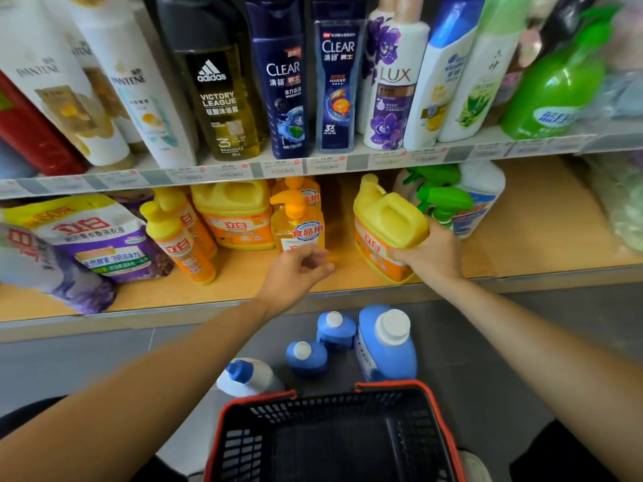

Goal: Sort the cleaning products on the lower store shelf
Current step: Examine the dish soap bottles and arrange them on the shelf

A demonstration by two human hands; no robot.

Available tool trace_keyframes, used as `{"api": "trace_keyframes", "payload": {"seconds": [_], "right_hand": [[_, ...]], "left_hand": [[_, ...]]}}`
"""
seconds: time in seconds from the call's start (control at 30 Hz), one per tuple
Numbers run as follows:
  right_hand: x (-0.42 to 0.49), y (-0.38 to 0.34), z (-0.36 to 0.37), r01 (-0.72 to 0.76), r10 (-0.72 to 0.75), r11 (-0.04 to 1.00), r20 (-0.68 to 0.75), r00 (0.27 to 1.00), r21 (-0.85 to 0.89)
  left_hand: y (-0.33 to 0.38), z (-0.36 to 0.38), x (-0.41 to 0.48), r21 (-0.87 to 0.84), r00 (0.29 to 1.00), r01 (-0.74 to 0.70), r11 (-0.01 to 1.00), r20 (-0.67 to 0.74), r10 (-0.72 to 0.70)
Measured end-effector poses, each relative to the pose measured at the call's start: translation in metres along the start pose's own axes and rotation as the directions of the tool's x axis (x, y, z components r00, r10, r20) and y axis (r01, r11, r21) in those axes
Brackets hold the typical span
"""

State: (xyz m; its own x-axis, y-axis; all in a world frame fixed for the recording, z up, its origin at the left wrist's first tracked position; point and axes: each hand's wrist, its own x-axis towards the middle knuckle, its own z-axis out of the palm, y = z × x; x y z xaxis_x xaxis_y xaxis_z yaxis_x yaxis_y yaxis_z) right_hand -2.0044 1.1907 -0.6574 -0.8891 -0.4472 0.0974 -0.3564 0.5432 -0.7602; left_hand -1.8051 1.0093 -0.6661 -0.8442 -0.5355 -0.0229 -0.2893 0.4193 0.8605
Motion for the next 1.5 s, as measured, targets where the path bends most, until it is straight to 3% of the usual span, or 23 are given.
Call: {"api": "trace_keyframes", "payload": {"seconds": [0.2,0.37,0.5,0.63,0.73,0.87,1.03,1.27,1.5], "right_hand": [[-0.012,-0.01,-0.039,0.194,-0.195,0.981,0.195,0.961,0.024],[-0.017,-0.023,-0.074,0.299,-0.286,0.954,0.392,0.875,0.028],[-0.027,-0.049,-0.08,0.33,-0.353,0.935,0.449,0.821,0.132],[-0.037,-0.076,-0.061,0.282,-0.378,0.922,0.458,0.805,0.266],[-0.047,-0.094,-0.033,0.237,-0.394,0.902,0.463,0.794,0.361],[-0.066,-0.115,0.018,0.23,-0.422,0.882,0.468,0.777,0.412],[-0.077,-0.137,0.069,0.262,-0.401,0.904,0.455,0.795,0.339],[-0.068,-0.165,0.12,0.385,-0.394,0.916,0.424,0.816,0.11],[-0.067,-0.161,0.143,0.455,-0.407,0.89,0.384,0.829,-0.038]], "left_hand": [[0.029,-0.015,0.006,-0.057,0.994,-0.102,0.993,-0.049,0.099],[0.037,-0.016,-0.004,-0.158,0.996,-0.017,0.987,0.086,0.031],[0.039,-0.018,-0.019,-0.172,0.984,-0.038,0.984,0.165,0.067],[0.037,-0.035,-0.039,-0.266,0.995,-0.075,0.961,0.048,0.091],[0.031,-0.073,-0.053,-0.171,0.994,-0.111,0.979,-0.022,0.109],[0.018,-0.129,-0.063,0.007,0.994,-0.107,0.994,0.006,0.107],[-0.002,-0.157,-0.072,0.181,0.995,-0.019,0.983,-0.092,0.036],[-0.045,-0.163,-0.069,0.174,0.949,0.122,0.977,-0.31,-0.063],[-0.073,-0.15,-0.067,0.094,0.922,0.198,0.976,-0.357,-0.153]]}}
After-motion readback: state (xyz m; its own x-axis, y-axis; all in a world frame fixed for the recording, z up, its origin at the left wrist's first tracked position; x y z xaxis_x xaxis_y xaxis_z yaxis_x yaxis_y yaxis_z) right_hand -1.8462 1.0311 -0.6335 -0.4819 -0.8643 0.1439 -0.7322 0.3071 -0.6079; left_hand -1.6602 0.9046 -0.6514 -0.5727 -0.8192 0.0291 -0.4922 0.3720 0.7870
